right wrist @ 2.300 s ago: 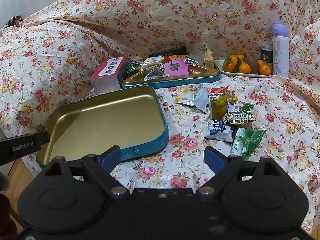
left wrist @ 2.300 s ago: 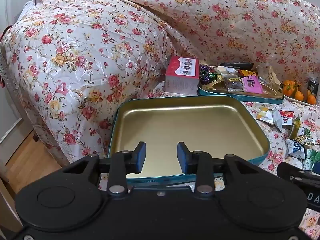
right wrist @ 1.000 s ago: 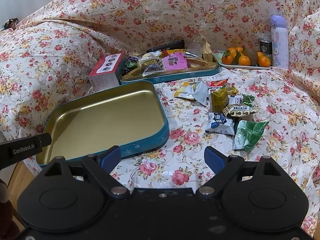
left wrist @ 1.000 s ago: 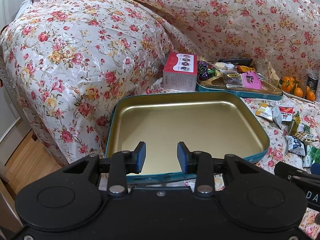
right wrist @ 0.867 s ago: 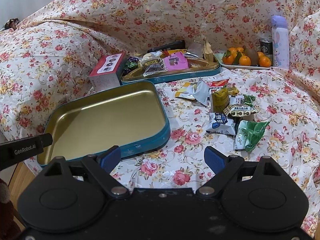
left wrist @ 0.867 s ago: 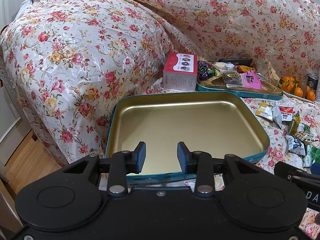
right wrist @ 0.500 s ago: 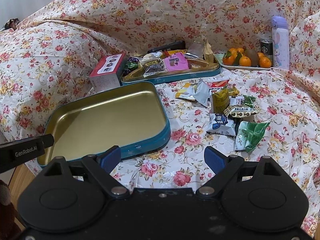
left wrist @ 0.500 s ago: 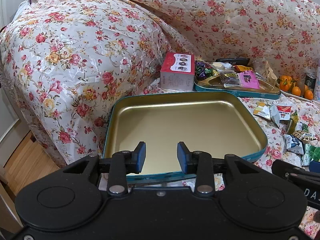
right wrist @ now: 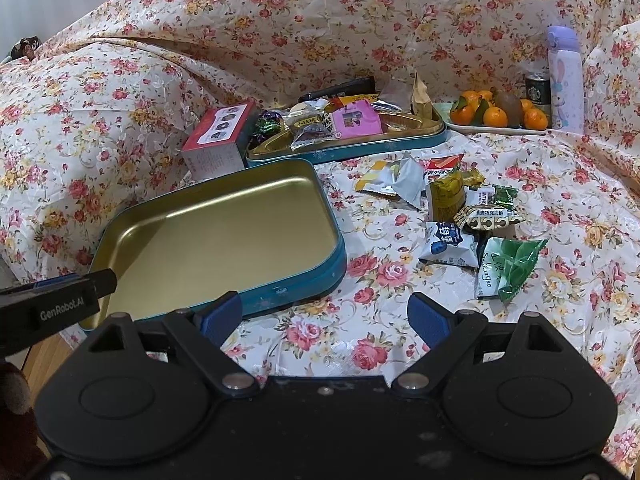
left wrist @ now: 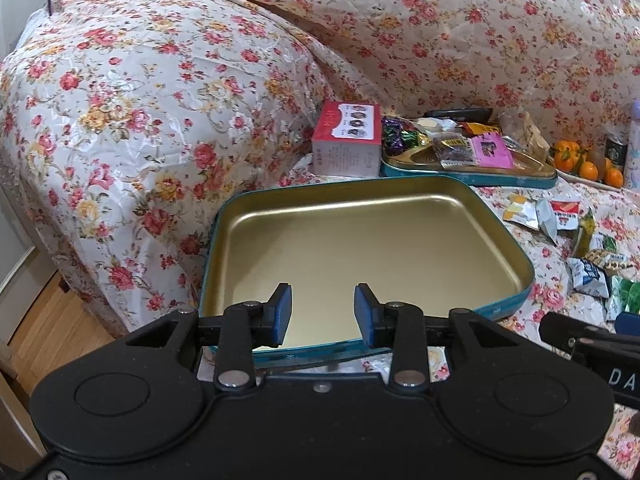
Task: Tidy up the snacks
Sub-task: 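Move the left tool toward the blue-white snack while the right tool reaches the green wrapper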
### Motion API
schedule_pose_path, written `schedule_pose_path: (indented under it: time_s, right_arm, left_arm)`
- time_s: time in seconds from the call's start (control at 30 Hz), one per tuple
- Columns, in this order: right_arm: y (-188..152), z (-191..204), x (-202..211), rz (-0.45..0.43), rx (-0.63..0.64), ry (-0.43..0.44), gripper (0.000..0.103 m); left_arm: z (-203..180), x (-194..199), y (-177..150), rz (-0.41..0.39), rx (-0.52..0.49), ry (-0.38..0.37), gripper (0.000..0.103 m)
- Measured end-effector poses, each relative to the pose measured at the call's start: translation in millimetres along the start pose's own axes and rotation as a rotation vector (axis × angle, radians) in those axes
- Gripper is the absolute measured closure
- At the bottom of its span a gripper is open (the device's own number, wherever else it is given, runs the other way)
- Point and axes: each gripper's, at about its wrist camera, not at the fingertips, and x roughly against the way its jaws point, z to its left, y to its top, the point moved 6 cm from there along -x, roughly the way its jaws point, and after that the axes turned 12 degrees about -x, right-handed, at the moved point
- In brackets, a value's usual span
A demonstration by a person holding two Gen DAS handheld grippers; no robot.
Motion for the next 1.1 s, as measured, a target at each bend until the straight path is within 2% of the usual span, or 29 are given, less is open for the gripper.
schedule_pose_path:
  time_s: [0.27,0.47,0.6,0.63,0.77,0.93,1.1]
  right_arm:
    - [8,-26,6,-0.025,-0.030,-0.004,0.018]
    - [16,-67,15,-0.083,-0.074,-0.062,0.029]
    - [16,-94,16,-0.106,-0.094,-0.109,0.038]
    - [16,-101,17,-0.107,-0.100,-0.118,0.043]
    - [15,-124,13,-0.101,-0.132,-0.143,0.045]
    - [19,-144,5,-0.081,-0.171,-0.119,0.050]
    - [29,-143,-9,-0.049,-0.173,-0.057,0.050]
  left_arm:
    - [-19,-5,-5,-0.055,-0.067,-0.029,0.058]
    - [-40,-9,-15,0.003,-0.057,-0.073,0.058]
    - [-65,5,-14,-0.013,-0.151,-0.059,0.058]
    - [-73,9,-12,-0.019,-0.171,-0.069,0.058]
    - [-107,16,0,-0.036,-0.221,-0.131,0.058]
    - [-155,8,13,-0.032,-0.268,-0.203,0.058]
    - [-189,-1,14,-0.009,-0.308,-0.230,0.058]
